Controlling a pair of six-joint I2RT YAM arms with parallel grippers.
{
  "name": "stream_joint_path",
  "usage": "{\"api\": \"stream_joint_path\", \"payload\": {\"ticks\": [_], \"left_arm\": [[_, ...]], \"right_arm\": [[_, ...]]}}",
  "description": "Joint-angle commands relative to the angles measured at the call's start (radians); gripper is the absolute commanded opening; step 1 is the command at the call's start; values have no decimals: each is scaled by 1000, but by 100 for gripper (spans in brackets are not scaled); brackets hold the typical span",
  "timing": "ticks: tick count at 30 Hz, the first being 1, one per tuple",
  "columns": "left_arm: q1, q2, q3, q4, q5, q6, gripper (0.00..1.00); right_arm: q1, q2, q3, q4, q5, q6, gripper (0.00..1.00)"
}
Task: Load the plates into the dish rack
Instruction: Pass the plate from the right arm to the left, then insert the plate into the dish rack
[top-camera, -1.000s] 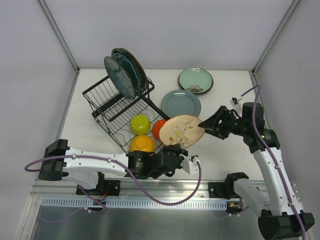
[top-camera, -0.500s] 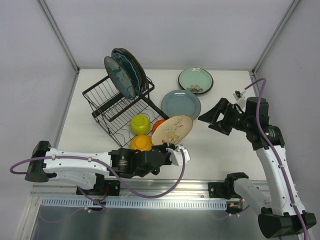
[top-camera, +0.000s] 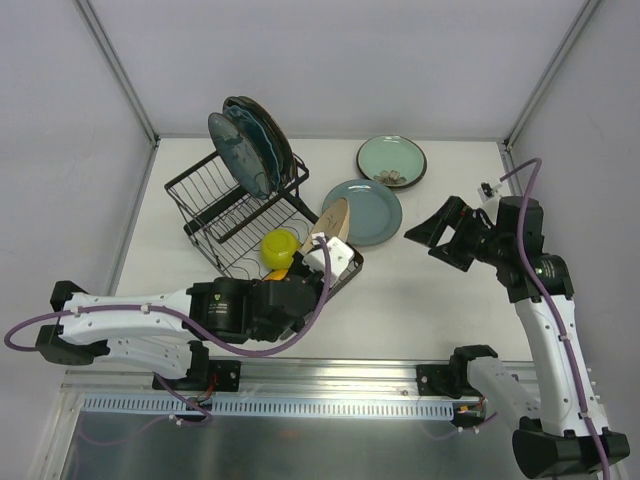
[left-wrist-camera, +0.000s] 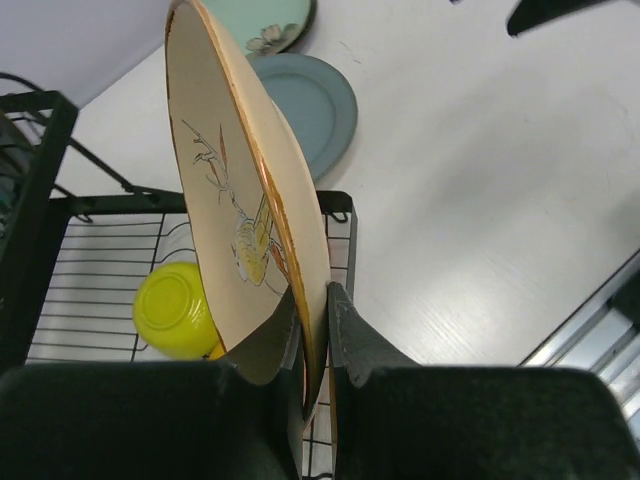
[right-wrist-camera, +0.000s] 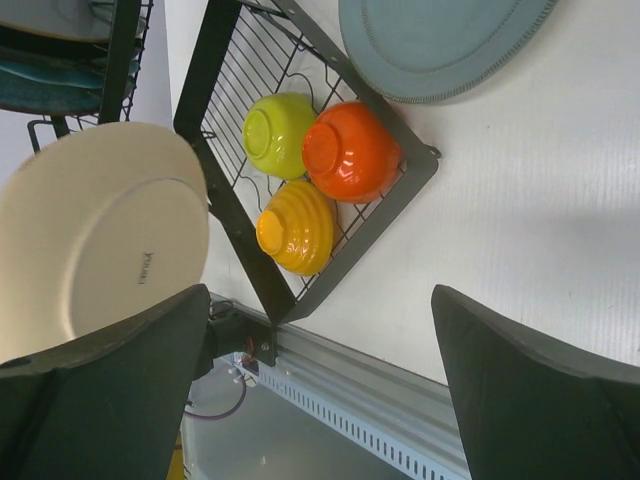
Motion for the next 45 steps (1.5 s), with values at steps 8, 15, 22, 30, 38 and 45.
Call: {"api": "stream_joint_path", "payload": {"ticks": [8,15,22,30,38,45], "left_arm": [[-8,12,175,1,-353,-228,0],[-19,60,228,4,-479,-286,0],[-60,162,322,4,-634,-322,0],[-73,193,344,7,-689,-291,0],[-33,130,350,9,-599,-253,0],[-8,146,477,21,-502,-128,0]], "right_arm": [[-49,-29,-23,-7,12,-17,97],[-63,-28,-36,-3,6,-26,97],[-77,-23,-49,5,-13,-30,97],[-89,-23,-68,13,-28,-35,97],[-89,-19,-71,22,-39,-33,97],[-93,-16,-68,22,-39,-32,97]]}}
